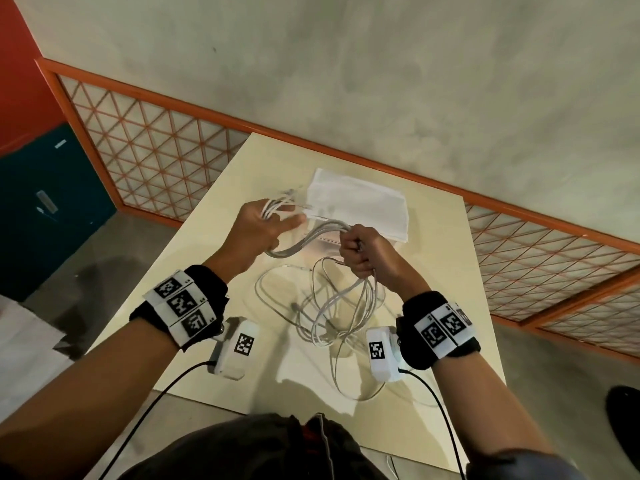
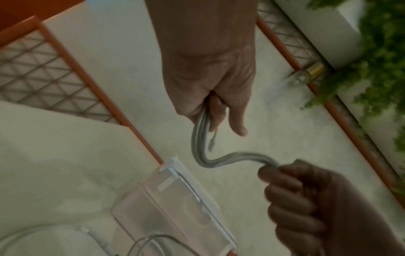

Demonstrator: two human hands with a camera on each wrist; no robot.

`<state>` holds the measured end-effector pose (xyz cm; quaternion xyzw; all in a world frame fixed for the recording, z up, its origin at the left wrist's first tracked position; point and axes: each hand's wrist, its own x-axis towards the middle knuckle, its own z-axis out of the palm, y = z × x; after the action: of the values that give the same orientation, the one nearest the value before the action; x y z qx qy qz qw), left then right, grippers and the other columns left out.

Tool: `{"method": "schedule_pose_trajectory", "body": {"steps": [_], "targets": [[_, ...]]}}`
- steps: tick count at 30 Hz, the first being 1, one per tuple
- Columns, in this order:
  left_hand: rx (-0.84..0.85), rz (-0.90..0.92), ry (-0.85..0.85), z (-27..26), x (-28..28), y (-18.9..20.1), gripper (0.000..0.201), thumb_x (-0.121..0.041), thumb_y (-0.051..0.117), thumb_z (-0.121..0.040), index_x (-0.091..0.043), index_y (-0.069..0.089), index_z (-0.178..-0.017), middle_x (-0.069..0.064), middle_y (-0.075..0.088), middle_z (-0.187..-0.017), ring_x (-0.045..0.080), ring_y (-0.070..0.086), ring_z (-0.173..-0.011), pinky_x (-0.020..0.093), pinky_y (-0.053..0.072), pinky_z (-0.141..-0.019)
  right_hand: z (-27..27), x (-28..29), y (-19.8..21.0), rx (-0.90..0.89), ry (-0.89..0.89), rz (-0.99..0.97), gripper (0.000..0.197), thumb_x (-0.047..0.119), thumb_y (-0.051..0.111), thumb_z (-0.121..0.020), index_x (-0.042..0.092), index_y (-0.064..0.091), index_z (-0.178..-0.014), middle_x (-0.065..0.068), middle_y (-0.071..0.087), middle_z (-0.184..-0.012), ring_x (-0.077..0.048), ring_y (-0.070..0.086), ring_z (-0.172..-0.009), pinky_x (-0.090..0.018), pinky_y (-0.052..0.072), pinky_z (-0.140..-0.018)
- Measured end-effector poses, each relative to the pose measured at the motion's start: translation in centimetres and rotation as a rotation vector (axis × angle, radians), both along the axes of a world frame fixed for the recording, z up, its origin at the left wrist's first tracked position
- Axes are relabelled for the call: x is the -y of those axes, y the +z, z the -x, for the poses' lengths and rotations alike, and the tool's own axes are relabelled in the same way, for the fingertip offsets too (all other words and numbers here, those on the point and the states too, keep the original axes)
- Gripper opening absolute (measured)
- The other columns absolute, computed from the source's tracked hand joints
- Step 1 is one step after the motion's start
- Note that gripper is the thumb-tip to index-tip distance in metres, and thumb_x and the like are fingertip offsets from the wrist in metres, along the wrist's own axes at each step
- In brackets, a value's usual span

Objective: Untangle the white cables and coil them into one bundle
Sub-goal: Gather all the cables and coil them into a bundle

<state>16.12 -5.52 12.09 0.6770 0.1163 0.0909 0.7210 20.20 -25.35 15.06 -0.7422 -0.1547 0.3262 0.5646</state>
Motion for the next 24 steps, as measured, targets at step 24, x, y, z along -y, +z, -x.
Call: {"method": "schedule_pose_trajectory", "body": {"steps": [24], "targets": [[0.153,0.013,0.015,0.0,2.3,2.9,0.041,-0.019,0.071,-0.084,-0.022,0.031,-0.077,-0.005,0.031,-0.062,0.0,0.029,-0.039,0.012,0.029,-0.039,1.6,0.1,-3.2,0.293,0.142,0.136,0.037,0.043,0.052,-0.094,0.017,0.045,-0.069,0.003,0.054,-0.052,-0.015,0.05,-0.052,-0.024,0.042,-0.06]]}}
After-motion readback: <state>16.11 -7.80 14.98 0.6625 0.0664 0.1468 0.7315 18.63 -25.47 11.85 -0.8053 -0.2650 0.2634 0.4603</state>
